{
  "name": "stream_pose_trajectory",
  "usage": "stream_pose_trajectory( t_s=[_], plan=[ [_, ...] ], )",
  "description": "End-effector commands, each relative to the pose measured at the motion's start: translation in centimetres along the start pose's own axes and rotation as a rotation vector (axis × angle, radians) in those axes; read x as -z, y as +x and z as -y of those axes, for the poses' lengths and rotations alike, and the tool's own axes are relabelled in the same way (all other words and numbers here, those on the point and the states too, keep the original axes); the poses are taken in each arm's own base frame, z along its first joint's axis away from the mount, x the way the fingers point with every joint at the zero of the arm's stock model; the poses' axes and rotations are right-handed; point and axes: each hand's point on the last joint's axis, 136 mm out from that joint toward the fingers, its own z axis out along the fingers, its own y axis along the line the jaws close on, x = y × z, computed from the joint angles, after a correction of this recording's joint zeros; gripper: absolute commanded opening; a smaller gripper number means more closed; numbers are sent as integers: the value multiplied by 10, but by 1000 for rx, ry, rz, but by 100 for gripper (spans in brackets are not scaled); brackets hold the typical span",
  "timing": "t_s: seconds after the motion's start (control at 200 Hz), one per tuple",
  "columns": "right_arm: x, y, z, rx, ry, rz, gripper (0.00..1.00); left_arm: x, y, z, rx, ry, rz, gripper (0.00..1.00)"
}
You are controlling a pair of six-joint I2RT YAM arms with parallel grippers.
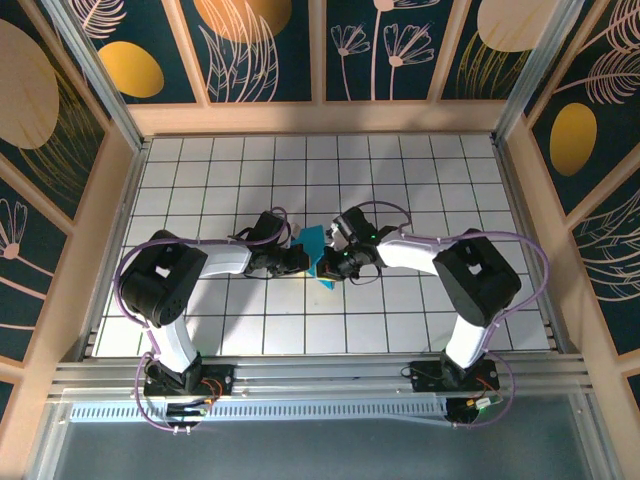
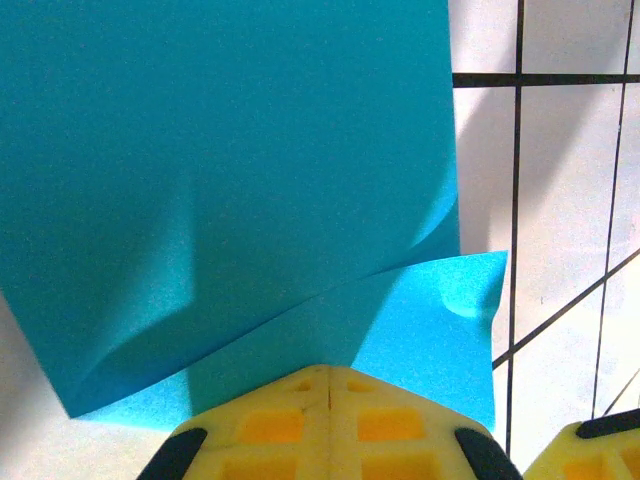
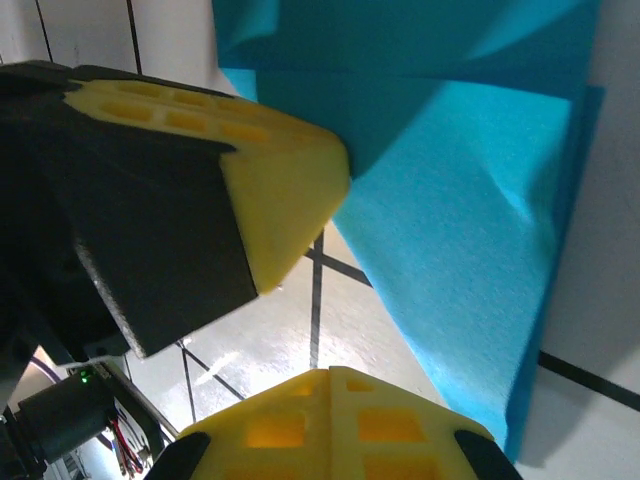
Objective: Fold a paper plane with a square sheet of paper (fold left side to right side)
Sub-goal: Third fold the triangle at the center of the table.
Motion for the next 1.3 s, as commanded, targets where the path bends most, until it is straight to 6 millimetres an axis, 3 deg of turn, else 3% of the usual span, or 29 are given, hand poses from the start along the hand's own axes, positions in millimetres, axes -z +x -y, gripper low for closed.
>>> stream_pose_trajectory(
  t_s=[0.0,0.3,0.455,0.726,1.296],
  plan=[
    [-11,-11,-3,-17,2,22,0,-4,15,-35,59,-136,-37,0],
    [-22,-13,9,-49,41,20,0,-3,15,-35,57,-135,-35,0],
    [-26,-9,25,-73,100,3,0,-3,15,-35,53,-139,-34,0],
    [-21,13,54,-94,202,-51,0,-2,15,-44,31,-192,-39,0],
    [1,60,91,-159,288,-119,0,-2,13,-57,-6,-266,-40,0]
  ],
)
